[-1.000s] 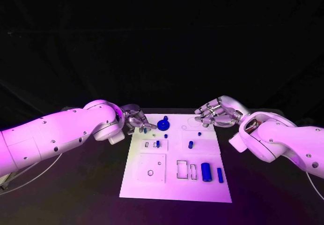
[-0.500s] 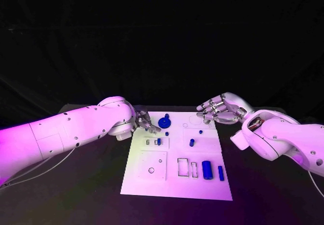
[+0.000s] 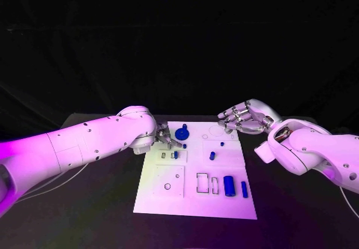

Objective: Assemble the parts on the task board

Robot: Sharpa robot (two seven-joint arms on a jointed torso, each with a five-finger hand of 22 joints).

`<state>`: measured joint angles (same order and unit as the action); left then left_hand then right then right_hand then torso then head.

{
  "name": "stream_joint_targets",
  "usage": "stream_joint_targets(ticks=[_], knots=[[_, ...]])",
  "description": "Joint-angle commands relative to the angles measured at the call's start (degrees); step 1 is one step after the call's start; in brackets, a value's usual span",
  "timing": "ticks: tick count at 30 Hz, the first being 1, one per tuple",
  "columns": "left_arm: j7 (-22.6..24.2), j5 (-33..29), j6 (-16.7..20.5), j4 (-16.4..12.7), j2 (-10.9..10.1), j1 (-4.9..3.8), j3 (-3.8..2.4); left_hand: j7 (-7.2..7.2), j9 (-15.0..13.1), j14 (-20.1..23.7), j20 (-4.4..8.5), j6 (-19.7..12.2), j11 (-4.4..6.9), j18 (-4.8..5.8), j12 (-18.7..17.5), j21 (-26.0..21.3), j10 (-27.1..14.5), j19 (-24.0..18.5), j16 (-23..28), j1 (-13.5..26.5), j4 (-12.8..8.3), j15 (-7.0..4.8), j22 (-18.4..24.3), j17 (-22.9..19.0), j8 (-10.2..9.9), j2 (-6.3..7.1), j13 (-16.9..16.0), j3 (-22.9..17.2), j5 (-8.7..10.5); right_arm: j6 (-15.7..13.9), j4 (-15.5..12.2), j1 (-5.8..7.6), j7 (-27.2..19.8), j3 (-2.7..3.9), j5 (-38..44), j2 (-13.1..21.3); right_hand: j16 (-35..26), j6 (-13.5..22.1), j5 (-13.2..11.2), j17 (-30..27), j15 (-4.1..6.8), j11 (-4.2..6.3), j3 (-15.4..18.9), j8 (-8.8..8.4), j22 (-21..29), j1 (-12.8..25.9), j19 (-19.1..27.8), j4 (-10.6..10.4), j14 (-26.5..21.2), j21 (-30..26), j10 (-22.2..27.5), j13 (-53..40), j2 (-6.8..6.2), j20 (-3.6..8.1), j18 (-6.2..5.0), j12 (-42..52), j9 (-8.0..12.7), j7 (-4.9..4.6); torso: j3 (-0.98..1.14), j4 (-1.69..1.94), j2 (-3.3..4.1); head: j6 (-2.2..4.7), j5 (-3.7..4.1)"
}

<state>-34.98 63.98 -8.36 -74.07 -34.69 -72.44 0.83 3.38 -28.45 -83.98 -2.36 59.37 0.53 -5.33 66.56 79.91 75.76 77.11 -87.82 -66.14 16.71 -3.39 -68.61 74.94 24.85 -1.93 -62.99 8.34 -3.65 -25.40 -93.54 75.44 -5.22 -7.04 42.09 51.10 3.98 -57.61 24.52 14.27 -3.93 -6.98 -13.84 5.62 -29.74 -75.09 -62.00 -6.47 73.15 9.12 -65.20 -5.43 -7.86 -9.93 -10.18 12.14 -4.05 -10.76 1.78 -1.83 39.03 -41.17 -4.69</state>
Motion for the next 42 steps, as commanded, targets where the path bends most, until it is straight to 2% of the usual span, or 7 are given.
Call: stream_joint_targets(ticks=[1,5,28,34,42], knots=[[-0.7,0.5,-2.9,0.3,0.4,-0.08,0.06,-0.03,-0.1,-5.1,-0.14,-0.4,0.05,0.95,-0.1,0.4,-0.1,0.2,0.0,0.6,0.1,-0.41,0.0,12.1,0.2,-0.01,0.2,0.4,0.18,-0.7,0.1,0.0,-0.7,0.01,-0.6,-0.1,-0.3,0.1,0.4,-0.2,-0.36,-0.33,0.2,-0.27,0.2,0.5,0.1,0.1,-0.3,-0.5,0.3,0.1,-0.01,-0.41,-0.21,-0.3,0.1,-0.43,0.03,0.05,-0.03,-0.11,0.13],[-0.6,0.4,-3.3,0.3,0.7,-0.07,0.13,-0.03,-0.1,-5.0,-0.15,-0.5,0.04,0.93,-0.3,0.3,-0.3,0.2,0.0,0.5,0.0,-0.4,0.0,12.0,0.2,-0.04,0.5,0.4,0.16,-0.8,0.3,0.0,-0.6,0.01,-0.7,-0.2,-0.4,0.2,0.7,-0.3,-0.42,-0.37,0.3,-0.31,0.5,0.5,0.2,0.2,-0.4,-0.6,0.4,0.3,-0.02,-0.46,-0.21,-0.3,0.1,-0.47,0.07,0.09,-0.02,-0.14,0.19],[-0.2,-0.3,-5.1,-0.2,1.4,-0.03,0.36,0.06,-0.8,-4.8,-0.26,-0.9,-0.06,0.85,-1.5,0.2,-1.2,-0.3,0.4,-0.7,-0.1,-0.31,0.4,11.5,0.3,-0.16,1.5,0.6,0.13,-1.0,1.4,-0.06,-0.3,0.01,-1.0,-0.9,-0.4,0.4,1.8,-0.7,-0.5,-0.45,0.3,-0.37,1.0,0.5,0.2,0.3,-0.5,-0.9,0.5,0.6,0.03,-0.56,-0.23,-0.3,0.1,-0.55,0.05,0.08,-0.03,-0.28,0.1],[-0.2,-0.5,-5.7,-0.3,1.4,-0.03,0.38,0.05,-1.1,-4.8,-0.32,-1.0,-0.05,0.84,-1.7,0.2,-1.3,-0.4,0.5,-1.1,-0.1,-0.29,0.4,11.4,0.4,-0.54,1.6,0.4,0.1,-1.1,1.6,-0.1,-0.1,0.01,-1.2,-1.1,-0.4,0.4,2.3,-0.8,-0.54,-0.49,0.2,-0.38,1.3,0.6,0.2,0.2,-0.6,-1.1,0.6,0.8,0.28,-0.6,-0.22,-0.3,0.0,-0.59,0.04,0.06,-0.03,-0.37,0.05],[-0.2,-0.8,-5.9,-0.6,1.4,-0.03,0.38,-0.02,-2.3,-4.8,-0.43,-1.4,0.02,0.82,-2.2,0.3,-1.6,-0.6,0.5,-4.3,-0.1,-0.34,0.3,11.4,0.5,-1.2,1.8,-1.7,0.02,-1.2,2.0,-0.13,0.2,0.0,-1.4,-1.2,-0.4,0.4,2.6,-0.9,-0.55,-0.49,0.2,-0.39,1.4,0.7,0.1,0.2,-0.7,-1.2,0.6,0.8,0.37,-0.62,-0.23,-0.3,0.0,-0.6,0.03,0.06,-0.02,-0.48,0.04]])
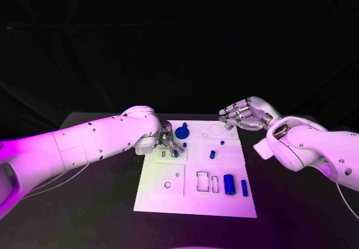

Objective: Assemble the parts on the task board

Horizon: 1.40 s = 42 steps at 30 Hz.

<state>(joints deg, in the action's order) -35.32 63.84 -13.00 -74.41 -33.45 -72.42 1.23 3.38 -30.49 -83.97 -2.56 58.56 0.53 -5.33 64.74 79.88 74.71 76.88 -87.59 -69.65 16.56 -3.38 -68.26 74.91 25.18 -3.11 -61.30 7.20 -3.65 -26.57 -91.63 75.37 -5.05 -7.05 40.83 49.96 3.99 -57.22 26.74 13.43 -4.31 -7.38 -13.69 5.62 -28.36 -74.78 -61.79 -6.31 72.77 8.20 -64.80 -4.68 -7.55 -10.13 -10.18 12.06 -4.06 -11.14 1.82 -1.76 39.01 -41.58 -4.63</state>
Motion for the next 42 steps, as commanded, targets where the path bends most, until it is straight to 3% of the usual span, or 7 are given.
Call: stream_joint_targets(ticks=[1,13,19,23,27,31,42], knots=[[0.1,-0.6,-1.3,-0.3,0.2,-0.05,-0.01,-0.02,-0.4,-4.8,-0.24,-0.6,0.02,0.81,-0.4,0.3,-0.6,-0.4,0.3,-1.0,0.0,-0.35,-0.1,11.4,0.2,-0.08,0.1,-0.9,0.01,0.0,0.1,-0.05,0.1,0.01,-0.2,-0.1,-0.4,0.0,0.4,0.0,-0.16,-0.09,0.0,-0.39,0.0,0.4,-0.1,0.0,-0.3,-0.2,0.2,0.1,0.06,-0.42,-0.23,-0.3,0.0,-0.22,-0.01,-0.02,-0.01,-0.1,0.0],[-0.1,-2.9,-0.9,0.0,0.1,-0.05,-0.02,-0.1,-1.4,-4.7,-0.27,-1.3,0.11,0.72,-1.3,0.2,-1.0,-0.8,0.5,-4.9,-0.1,-0.42,0.1,11.2,-0.1,-0.71,0.6,-5.0,-0.06,0.1,0.5,-0.1,0.3,0.01,-0.2,-0.3,-0.1,-0.2,0.9,-0.2,0.15,0.15,-0.1,-0.24,0.4,0.5,-1.0,0.1,0.7,0.0,-0.4,0.3,0.1,-0.19,-0.31,0.1,0.0,-0.02,-0.01,-0.02,-0.03,-0.35,0.02],[0.1,-6.3,-0.9,0.1,0.1,-0.05,-0.02,-0.5,-1.9,-4.7,-0.09,-2.3,0.56,0.68,-2.4,0.1,-1.7,-1.0,0.6,-12.2,-2.0,-0.91,0.2,11.2,-0.8,-1.26,1.2,-12.1,-0.34,0.3,0.7,-0.11,0.4,0.01,-0.2,-0.4,0.0,-0.3,0.9,-0.2,0.26,0.25,-0.1,-0.16,0.5,0.5,-1.3,0.1,1.1,0.1,-0.6,0.3,0.2,-0.09,-0.33,0.2,-0.1,0.05,0.02,-0.03,-0.02,-0.42,0.03],[0.2,-9.1,-0.6,0.2,-0.2,-0.05,-0.02,-0.22,-2.4,-4.7,0.08,-2.7,0.4,0.74,-3.0,0.3,-1.6,-0.9,0.6,-15.1,-1.7,-0.8,-0.1,11.2,-1.0,1.13,1.4,-19.4,-0.36,0.2,0.8,-0.13,0.4,0.01,-0.2,-0.4,0.0,-0.3,0.9,-0.2,0.27,0.25,-0.1,-0.16,0.5,0.5,-1.3,0.1,1.1,0.1,-0.6,0.3,0.19,-0.08,-0.33,0.2,-0.1,0.06,0.01,0.0,0.0,-0.42,0.02],[0.3,-11.4,0.4,0.0,-0.6,-0.05,-0.02,0.09,-3.9,-4.7,0.07,-3.0,0.38,0.76,-3.4,0.5,-1.1,-0.9,0.6,-14.5,-0.8,-0.33,-0.5,11.3,-0.6,6.91,1.4,-31.1,-0.1,0.1,0.9,-0.15,0.4,0.01,-0.2,-0.4,0.0,-0.3,0.9,-0.2,0.26,0.25,-0.1,-0.17,0.5,0.5,-1.3,0.1,1.1,0.1,-0.6,0.3,0.14,-0.08,-0.31,0.2,0.0,0.05,0.03,0.01,0.03,-0.39,-0.04],[0.5,-12.8,2.1,-0.2,-1.1,-0.05,-0.03,-0.06,-5.9,-4.8,0.05,-3.2,0.27,0.81,-3.5,0.7,-0.6,-0.7,0.4,-12.5,-2.6,0.14,-0.9,11.5,0.4,10.37,1.3,-41.2,-0.11,0.1,1.0,-0.18,0.4,0.01,-0.2,-0.5,-0.1,-0.2,1.0,-0.3,0.21,0.21,-0.1,-0.21,0.6,0.6,-1.3,0.1,1.0,0.1,-0.5,0.4,0.07,-0.09,-0.28,0.2,0.0,0.02,0.02,-0.03,0.01,-0.41,-0.07],[1.6,-16.5,9.1,-1.7,-2.9,0.02,-0.05,0.16,-8.9,-5.1,0.09,-3.3,0.23,1.09,-2.2,1.5,0.9,0.2,-0.2,-7.8,-7.7,-0.59,-2.5,12.4,2.0,13.16,-0.1,-49.9,0.02,0.0,1.0,-0.19,0.3,0.01,-0.1,-0.4,-0.2,-0.1,1.0,-0.3,0.18,0.17,-0.1,-0.24,0.6,0.7,-1.3,0.1,0.9,0.0,-0.4,0.4,0.07,-0.1,-0.25,0.1,0.0,-0.02,0.0,0.0,0.05,-0.07,0.1]])
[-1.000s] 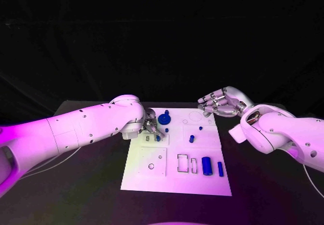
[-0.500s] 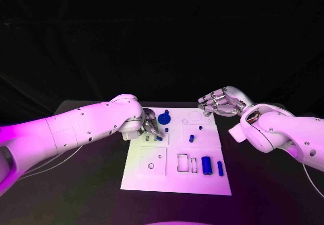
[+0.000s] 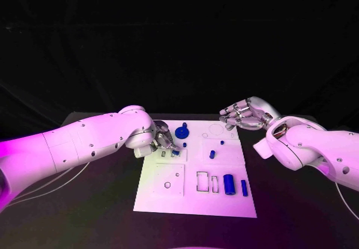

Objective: Assemble the parts on the task board

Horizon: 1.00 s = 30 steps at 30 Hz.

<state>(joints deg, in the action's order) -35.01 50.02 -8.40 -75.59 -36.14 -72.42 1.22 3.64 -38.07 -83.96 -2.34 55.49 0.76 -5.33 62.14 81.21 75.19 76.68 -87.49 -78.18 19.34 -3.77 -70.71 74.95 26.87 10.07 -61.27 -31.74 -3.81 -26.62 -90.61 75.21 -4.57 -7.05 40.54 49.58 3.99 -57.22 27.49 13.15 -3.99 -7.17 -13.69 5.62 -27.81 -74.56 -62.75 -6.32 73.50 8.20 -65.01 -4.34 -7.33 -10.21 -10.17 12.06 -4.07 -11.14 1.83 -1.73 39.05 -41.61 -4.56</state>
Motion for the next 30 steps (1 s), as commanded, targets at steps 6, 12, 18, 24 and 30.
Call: stream_joint_targets(ticks=[6,12,18,24,30], knots=[[1.9,2.1,7.0,-2.3,-1.1,0.24,-0.04,-0.17,-1.9,-5.2,-0.07,-0.1,0.08,1.12,0.7,0.3,0.8,0.5,-0.4,1.4,-11.5,-0.27,-0.2,12.4,0.6,0.41,-0.5,-11.8,0.22,0.0,-0.1,-0.04,-0.2,0.01,0.2,0.1,-0.2,-0.1,0.3,-0.1,-0.17,-0.06,0.0,-0.26,0.1,0.6,-0.3,0.0,0.1,0.0,-0.2,0.1,-0.14,-0.03,-0.25,0.1,0.0,-0.05,0.03,0.06,-0.02,-0.21,-0.05],[1.2,7.4,8.0,-3.4,-1.6,0.6,-0.02,-0.23,-2.2,-5.2,-0.03,0.0,0.12,1.19,0.9,0.5,1.0,0.8,-0.4,1.8,-11.9,-0.31,-0.6,12.4,0.7,0.67,-0.7,-12.1,0.23,0.0,-0.1,-0.05,-0.2,0.01,0.2,0.1,-0.2,0.0,0.3,-0.1,-0.2,-0.09,0.0,-0.27,0.2,0.7,-0.3,0.0,0.1,0.0,-0.1,0.1,-0.12,-0.04,-0.24,0.1,0.0,-0.07,0.01,0.01,-0.02,-0.46,-0.29],[0.3,10.0,7.9,-3.8,-1.8,0.92,0.01,-0.3,-2.4,-5.2,0.0,0.1,0.18,1.29,1.2,0.7,1.2,1.1,-0.4,2.1,-12.2,-0.36,-1.1,12.5,0.9,0.87,-0.9,-12.3,0.24,-0.1,-0.1,-0.05,-0.3,0.01,0.0,0.1,-0.2,0.0,0.3,-0.1,-0.2,-0.09,0.0,-0.27,0.2,0.7,-0.3,0.0,0.1,0.0,-0.1,0.1,-0.12,-0.04,-0.24,0.1,0.0,-0.07,0.02,-0.01,-0.05,-0.56,-0.53],[-0.3,10.5,6.7,-3.9,-1.9,1.22,0.02,-0.39,-2.6,-5.2,0.05,0.2,0.25,1.32,1.5,0.8,1.4,1.2,-0.4,2.6,-12.4,-0.42,-1.2,12.5,1.1,1.05,-1.2,-12.5,0.25,-0.2,-0.1,-0.05,-0.5,0.01,-0.1,0.1,-0.3,0.0,0.5,-0.2,-0.25,-0.13,0.0,-0.3,0.3,0.8,-0.2,-0.1,0.0,-0.1,-0.1,0.2,-0.13,-0.07,-0.22,0.1,0.0,-0.1,-0.03,-0.03,-0.03,-0.74,-0.71],[-0.5,9.6,5.5,-3.5,-1.9,1.47,0.02,-0.43,-2.8,-5.2,0.06,0.2,0.28,1.33,1.4,0.8,1.4,1.3,-0.4,2.8,-12.5,-0.44,-1.3,12.4,1.1,1.08,-1.1,-12.6,0.25,-0.3,0.0,-0.06,-0.6,0.01,-0.2,0.1,-0.4,0.1,0.6,-0.3,-0.33,-0.2,0.1,-0.35,0.5,0.9,-0.1,-0.1,-0.2,-0.3,0.1,0.2,-0.16,-0.13,-0.19,0.0,0.0,-0.15,-0.03,-0.04,-0.08,-0.8,-0.83]])
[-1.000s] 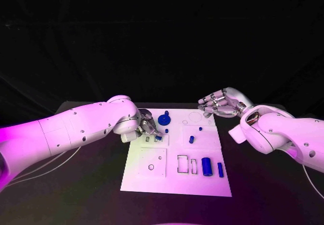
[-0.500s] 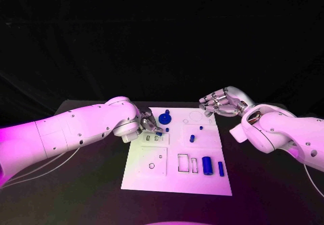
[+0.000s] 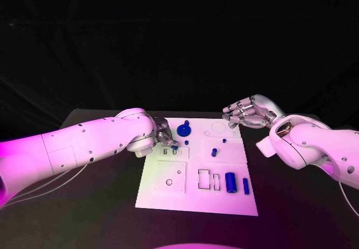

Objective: Assemble the parts on the task board

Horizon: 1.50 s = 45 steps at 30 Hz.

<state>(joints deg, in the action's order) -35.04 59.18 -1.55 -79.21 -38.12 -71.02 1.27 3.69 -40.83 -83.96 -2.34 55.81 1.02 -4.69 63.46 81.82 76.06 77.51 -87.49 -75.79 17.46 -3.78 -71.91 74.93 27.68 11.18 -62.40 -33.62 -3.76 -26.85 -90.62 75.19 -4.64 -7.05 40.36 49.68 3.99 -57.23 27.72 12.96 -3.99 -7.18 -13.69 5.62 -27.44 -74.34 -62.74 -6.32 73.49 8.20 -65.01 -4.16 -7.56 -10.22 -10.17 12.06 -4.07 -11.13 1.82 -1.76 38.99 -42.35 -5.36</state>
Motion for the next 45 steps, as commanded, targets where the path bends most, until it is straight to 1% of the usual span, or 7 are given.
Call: stream_joint_targets(ticks=[1,8,13,20,24,32,45], knots=[[-0.5,0.2,-1.6,0.2,0.2,0.15,-0.02,-0.48,0.0,-5.2,0.08,-0.1,0.03,0.68,0.0,0.2,0.5,0.4,-0.4,0.6,-10.6,-0.44,-0.1,12.5,0.3,-0.02,0.1,-10.8,0.19,0.0,0.0,-0.04,-0.5,0.01,-0.1,0.0,-0.4,0.1,0.4,-0.1,-0.33,-0.19,0.1,-0.35,0.1,0.7,-0.1,-0.1,-0.2,-0.3,0.1,0.1,0.07,-0.12,-0.19,0.0,0.0,-0.15,-0.02,0.01,-0.02,-0.05,-0.03],[-0.3,-0.4,-1.8,1.5,0.9,0.86,-0.02,-0.51,-0.1,-5.2,0.09,-0.2,0.05,0.68,0.0,0.2,0.5,0.4,-0.4,0.8,-10.7,-0.46,0.0,12.5,0.4,-0.01,0.1,-10.9,0.19,0.1,0.0,-0.08,-0.6,0.01,-0.2,-0.1,-0.4,0.2,0.4,-0.1,-0.35,-0.22,0.1,-0.36,0.1,0.7,0.0,-0.1,-0.2,-0.3,0.2,0.1,0.07,-0.14,-0.18,0.0,0.0,-0.17,-0.03,-0.07,0.02,0.05,-0.15],[-0.3,0.0,-1.7,1.8,1.0,1.1,-0.01,-0.51,-0.2,-5.2,0.09,-0.2,0.05,0.68,0.0,0.2,0.5,0.4,-0.4,0.9,-10.7,-0.46,-0.1,12.5,0.4,0.0,0.1,-10.9,0.19,0.2,0.1,-0.11,-0.5,0.01,-0.6,-0.1,-0.4,0.2,0.5,-0.1,-0.37,-0.24,0.1,-0.37,0.2,0.7,0.0,-0.2,-0.3,-0.3,0.2,0.1,0.09,-0.15,-0.18,0.0,0.0,-0.19,-0.01,-0.09,0.06,0.02,-0.09],[-0.4,0.5,-2.5,1.6,1.1,1.23,0.0,-0.54,-0.2,-5.2,0.1,-0.2,0.07,0.69,-0.1,0.2,0.5,0.4,-0.3,1.2,-10.7,-0.48,-0.1,12.4,0.4,0.03,0.2,-11.0,0.2,0.5,0.1,-0.12,-0.3,0.01,-1.3,-0.2,-0.4,0.2,0.5,-0.1,-0.37,-0.24,0.1,-0.37,0.2,0.7,0.0,-0.2,-0.3,-0.3,0.2,0.1,0.09,-0.15,-0.18,0.0,0.0,-0.19,0.01,0.01,0.04,-0.11,-0.15],[-0.4,1.7,-3.1,1.3,1.0,1.32,0.0,-0.58,-0.4,-5.2,0.1,-0.2,0.09,0.69,-0.1,0.2,0.5,0.4,-0.3,1.5,-10.7,-0.49,-0.1,12.5,0.5,0.09,0.2,-11.0,0.22,0.8,0.3,-0.13,-0.2,0.01,-2.1,-0.3,-0.4,0.2,0.6,-0.2,-0.39,-0.26,0.1,-0.38,0.2,0.8,0.0,-0.2,-0.3,-0.4,0.3,0.1,0.12,-0.17,-0.18,0.0,0.0,-0.21,-0.01,-0.08,0.02,-0.15,-0.15],[-0.5,3.5,-4.0,0.8,0.8,1.42,0.0,-0.65,-0.5,-5.2,0.11,-0.2,0.14,0.71,0.0,0.2,0.6,0.5,-0.4,1.7,-10.8,-0.51,-0.2,12.5,0.5,0.17,0.1,-11.0,0.22,1.0,0.4,-0.16,-0.2,0.01,-2.4,-0.3,-0.4,0.2,0.6,-0.2,-0.39,-0.26,0.1,-0.38,0.2,0.8,0.0,-0.2,-0.3,-0.4,0.3,0.1,0.12,-0.17,-0.18,0.0,0.0,-0.21,-0.01,-0.03,0.02,-0.15,-0.09],[-1.4,5.6,-2.8,0.6,0.7,1.51,-0.01,-0.8,-0.7,-5.2,0.13,-0.1,0.27,0.72,0.2,0.3,0.7,0.5,-0.4,2.1,-11.1,-0.62,-0.2,12.5,0.8,0.31,0.0,-11.2,0.21,1.0,0.4,-0.19,-0.2,0.01,-2.4,-0.3,-0.4,0.2,0.6,-0.2,-0.42,-0.29,0.2,-0.39,0.3,0.9,0.1,-0.2,-0.4,-0.4,0.3,0.1,0.15,-0.19,-0.17,0.0,0.0,-0.24,0.01,-0.03,0.03,-0.14,-0.21]])
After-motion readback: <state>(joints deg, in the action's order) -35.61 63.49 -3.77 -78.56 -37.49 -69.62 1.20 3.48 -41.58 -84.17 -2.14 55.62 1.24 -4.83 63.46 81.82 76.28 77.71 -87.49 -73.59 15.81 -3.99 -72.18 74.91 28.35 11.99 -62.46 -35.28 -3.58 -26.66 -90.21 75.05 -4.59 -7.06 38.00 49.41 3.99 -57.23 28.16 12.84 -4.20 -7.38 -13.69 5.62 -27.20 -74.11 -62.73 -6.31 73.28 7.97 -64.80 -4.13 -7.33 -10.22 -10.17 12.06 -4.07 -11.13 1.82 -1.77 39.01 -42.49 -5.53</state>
